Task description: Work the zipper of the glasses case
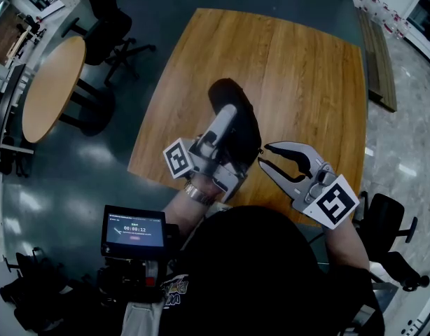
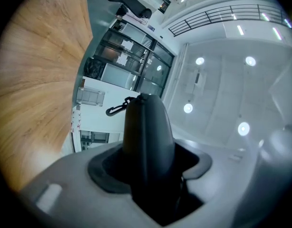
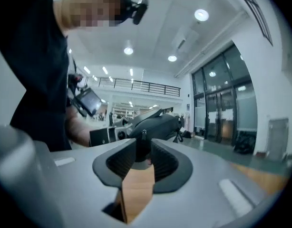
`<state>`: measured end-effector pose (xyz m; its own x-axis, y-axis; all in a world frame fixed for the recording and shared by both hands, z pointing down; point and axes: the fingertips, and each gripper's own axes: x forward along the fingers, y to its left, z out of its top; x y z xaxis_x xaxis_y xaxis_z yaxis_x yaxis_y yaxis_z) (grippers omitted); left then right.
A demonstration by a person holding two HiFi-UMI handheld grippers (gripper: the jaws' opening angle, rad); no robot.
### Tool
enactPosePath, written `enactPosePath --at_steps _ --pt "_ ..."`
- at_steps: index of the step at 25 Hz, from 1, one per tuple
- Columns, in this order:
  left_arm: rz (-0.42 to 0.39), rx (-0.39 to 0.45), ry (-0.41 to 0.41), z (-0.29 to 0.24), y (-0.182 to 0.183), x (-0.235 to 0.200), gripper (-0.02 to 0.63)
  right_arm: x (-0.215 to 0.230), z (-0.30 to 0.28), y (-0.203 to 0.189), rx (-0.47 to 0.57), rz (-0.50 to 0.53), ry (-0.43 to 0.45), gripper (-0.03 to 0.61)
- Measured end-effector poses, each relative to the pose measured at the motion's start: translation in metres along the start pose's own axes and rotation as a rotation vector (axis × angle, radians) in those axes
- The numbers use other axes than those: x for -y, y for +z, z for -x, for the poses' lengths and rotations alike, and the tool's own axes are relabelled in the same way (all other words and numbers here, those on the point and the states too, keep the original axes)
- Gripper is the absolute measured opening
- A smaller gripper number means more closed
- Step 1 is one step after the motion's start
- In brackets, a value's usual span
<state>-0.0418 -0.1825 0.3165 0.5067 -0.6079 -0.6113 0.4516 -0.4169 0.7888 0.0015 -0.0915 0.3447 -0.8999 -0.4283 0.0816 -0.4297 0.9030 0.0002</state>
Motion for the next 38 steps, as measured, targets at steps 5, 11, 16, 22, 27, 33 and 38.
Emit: enactPosePath --at_steps 5,11,16,22,27,33,38 --pt "-0.052 -0.036 -0.056 -0.003 -0.005 0.012 0.261 0.004 -0.001 0.002 0.140 -0.294 0.104 0.063" --pt "-0.120 -0.052 -0.041 -0.001 -0.007 0.012 0.262 0.007 0.003 0.004 0.203 -0.426 0.120 0.026" --pt "-0.152 -0.058 -0.022 0.002 -0.010 0.006 0.264 0.012 0.008 0.001 0.239 -0.494 0.114 0.012" --pt "-0.090 0.011 0.037 0.005 -0.004 -0.005 0.262 -0.001 0.009 0.011 0.133 -0.009 -0.057 0.005" --pt "-0.024 0.118 0.090 0.012 0.006 -0.017 0.261 -0.013 0.006 -0.007 -0.091 0.560 -0.178 0.003" --pt "-0.051 0.129 0.114 0.011 0.006 -0.023 0.261 -0.035 -0.004 -0.034 -0.201 0.632 -0.026 0.005" --pt "-0.144 0.090 0.152 0.009 0.000 -0.024 0.264 -0.033 -0.006 -0.037 -0.225 0.613 0.019 0.005"
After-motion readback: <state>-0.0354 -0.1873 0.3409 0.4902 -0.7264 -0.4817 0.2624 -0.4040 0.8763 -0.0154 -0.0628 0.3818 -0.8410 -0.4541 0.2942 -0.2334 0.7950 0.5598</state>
